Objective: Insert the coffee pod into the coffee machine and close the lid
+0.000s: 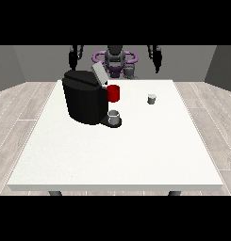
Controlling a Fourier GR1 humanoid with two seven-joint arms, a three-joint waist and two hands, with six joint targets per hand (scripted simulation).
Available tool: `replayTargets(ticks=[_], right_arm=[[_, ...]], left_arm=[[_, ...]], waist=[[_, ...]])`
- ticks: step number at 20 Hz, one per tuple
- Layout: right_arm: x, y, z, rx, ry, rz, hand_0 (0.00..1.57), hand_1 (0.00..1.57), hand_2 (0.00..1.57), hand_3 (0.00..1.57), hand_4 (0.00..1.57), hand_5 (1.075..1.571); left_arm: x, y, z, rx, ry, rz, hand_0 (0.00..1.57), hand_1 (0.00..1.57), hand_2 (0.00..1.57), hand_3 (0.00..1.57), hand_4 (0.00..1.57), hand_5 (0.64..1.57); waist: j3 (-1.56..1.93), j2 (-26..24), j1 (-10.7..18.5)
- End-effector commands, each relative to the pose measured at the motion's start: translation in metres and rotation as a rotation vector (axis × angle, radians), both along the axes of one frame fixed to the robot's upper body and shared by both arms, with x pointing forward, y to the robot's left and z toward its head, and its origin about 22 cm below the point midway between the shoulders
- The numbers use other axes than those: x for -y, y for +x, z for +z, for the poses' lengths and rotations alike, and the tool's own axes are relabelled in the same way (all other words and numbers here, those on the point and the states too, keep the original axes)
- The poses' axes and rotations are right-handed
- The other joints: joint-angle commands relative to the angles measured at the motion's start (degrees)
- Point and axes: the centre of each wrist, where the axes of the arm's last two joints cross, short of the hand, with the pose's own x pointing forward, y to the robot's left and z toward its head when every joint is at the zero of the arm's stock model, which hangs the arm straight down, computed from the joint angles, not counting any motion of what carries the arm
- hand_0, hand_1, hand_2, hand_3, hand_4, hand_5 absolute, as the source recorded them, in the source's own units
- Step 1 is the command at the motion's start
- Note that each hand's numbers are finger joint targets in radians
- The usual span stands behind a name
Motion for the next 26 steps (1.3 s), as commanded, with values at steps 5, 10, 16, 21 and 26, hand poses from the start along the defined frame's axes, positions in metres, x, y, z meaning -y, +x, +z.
replayTargets(ticks=[5,10,16,21,26], right_arm=[[0.01,-0.014,-0.017,-0.097,-0.036,-0.044,0.0,0.0,0.0,0.0,0.13,1.571],[0.011,-0.004,-0.015,0.082,0.023,-0.225,0.0,0.0,0.0,0.0,0.09,1.571],[0.035,0.007,-0.002,0.111,0.029,-0.2,0.0,0.0,0.0,0.0,0.17,1.571],[-0.022,0.008,0.002,0.135,0.063,-0.115,0.0,0.0,0.0,0.0,0.17,1.571],[-0.03,0.007,0.004,0.13,0.035,-0.1,0.0,0.0,0.0,0.0,0.23,1.571]], left_arm=[[-0.007,-0.03,-0.018,0.054,-0.077,-0.081,0.0,0.0,0.0,0.0,0.28,1.571],[-0.037,-0.015,-0.004,0.086,0.014,-0.084,0.0,0.0,0.0,0.0,0.26,1.571],[-0.053,0.016,0.017,0.107,0.16,-0.073,0.0,0.0,0.0,0.0,0.0,1.571],[-0.079,0.042,0.02,-0.01,0.185,-0.047,0.0,0.0,0.0,0.0,0.0,1.571],[-0.08,0.062,0.019,-0.075,0.251,-0.041,0.0,0.0,0.0,0.0,0.0,1.571]], waist=[[0.4,-3.57,1.72],[0.42,-1.1,0.45],[0.42,2.52,-2.54],[0.4,4.48,-6.01],[0.4,4.73,-7.38]])
